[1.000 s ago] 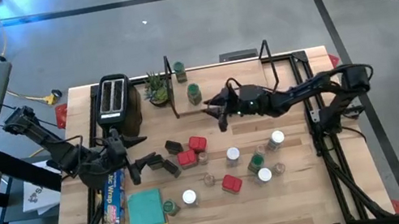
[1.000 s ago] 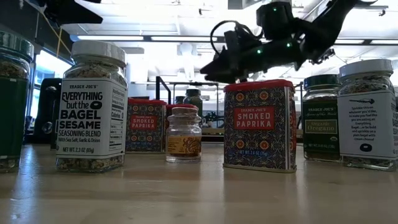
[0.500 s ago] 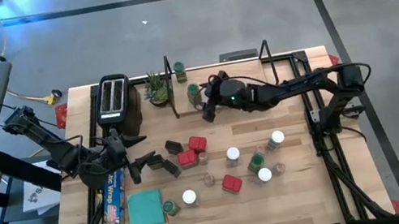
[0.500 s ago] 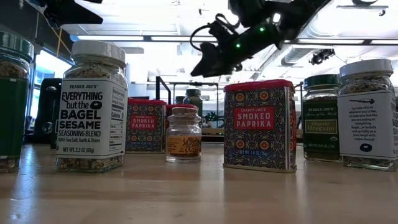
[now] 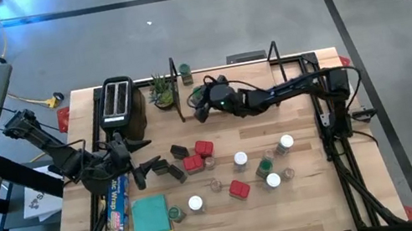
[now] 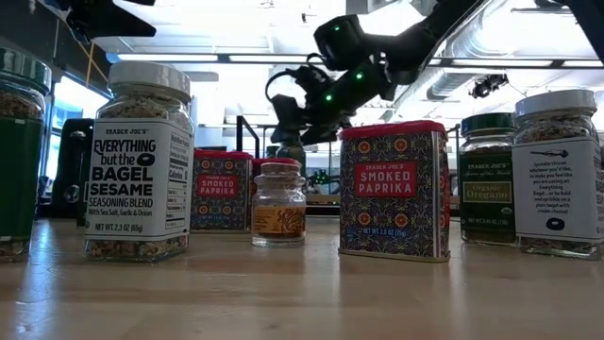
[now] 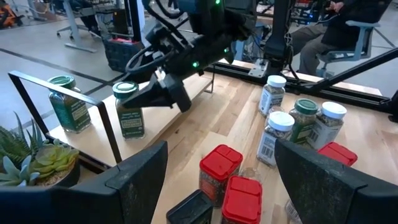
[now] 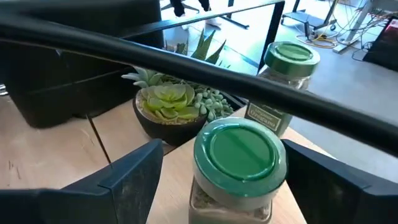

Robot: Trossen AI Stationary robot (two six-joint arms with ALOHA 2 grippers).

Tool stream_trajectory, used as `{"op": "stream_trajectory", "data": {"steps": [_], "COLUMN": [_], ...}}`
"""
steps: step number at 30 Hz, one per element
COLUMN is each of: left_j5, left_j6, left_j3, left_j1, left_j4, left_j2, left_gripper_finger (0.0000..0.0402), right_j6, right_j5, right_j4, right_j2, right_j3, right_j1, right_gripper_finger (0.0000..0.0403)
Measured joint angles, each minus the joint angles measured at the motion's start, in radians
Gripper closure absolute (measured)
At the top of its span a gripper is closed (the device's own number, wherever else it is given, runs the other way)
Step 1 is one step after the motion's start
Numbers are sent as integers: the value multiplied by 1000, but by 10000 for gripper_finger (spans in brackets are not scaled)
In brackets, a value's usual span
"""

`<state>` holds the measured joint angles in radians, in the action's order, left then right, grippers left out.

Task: Shelf spices
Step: Put the top right green seasoning bottle on the shelf aligned with the other green seasoning bottle

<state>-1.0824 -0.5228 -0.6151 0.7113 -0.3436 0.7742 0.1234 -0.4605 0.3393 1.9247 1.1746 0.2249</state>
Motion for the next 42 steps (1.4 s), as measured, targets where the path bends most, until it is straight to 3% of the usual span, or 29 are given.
{"op": "stream_trajectory", "data": {"steps": [3,9,28,42], "left_j5": [0,2,3,4], "left_j6": [0,0,0,-16], "left_j3": [0,0,0,0], "left_j1": [0,0,0,0], "left_j4": [-1,-1,0,4], "left_j2": [0,0,0,0], "left_gripper_finger": [111,111,111,111], "right_j6": [0,0,-233,-245], "right_j5": [8,117,567,602], "right_j4": [1,-1,79,132], "right_j2": [4,4,7,43], "right_j3": [14,17,16,16], "right_j1": [8,45,208,220], "right_gripper_finger": [114,208,204,187]}}
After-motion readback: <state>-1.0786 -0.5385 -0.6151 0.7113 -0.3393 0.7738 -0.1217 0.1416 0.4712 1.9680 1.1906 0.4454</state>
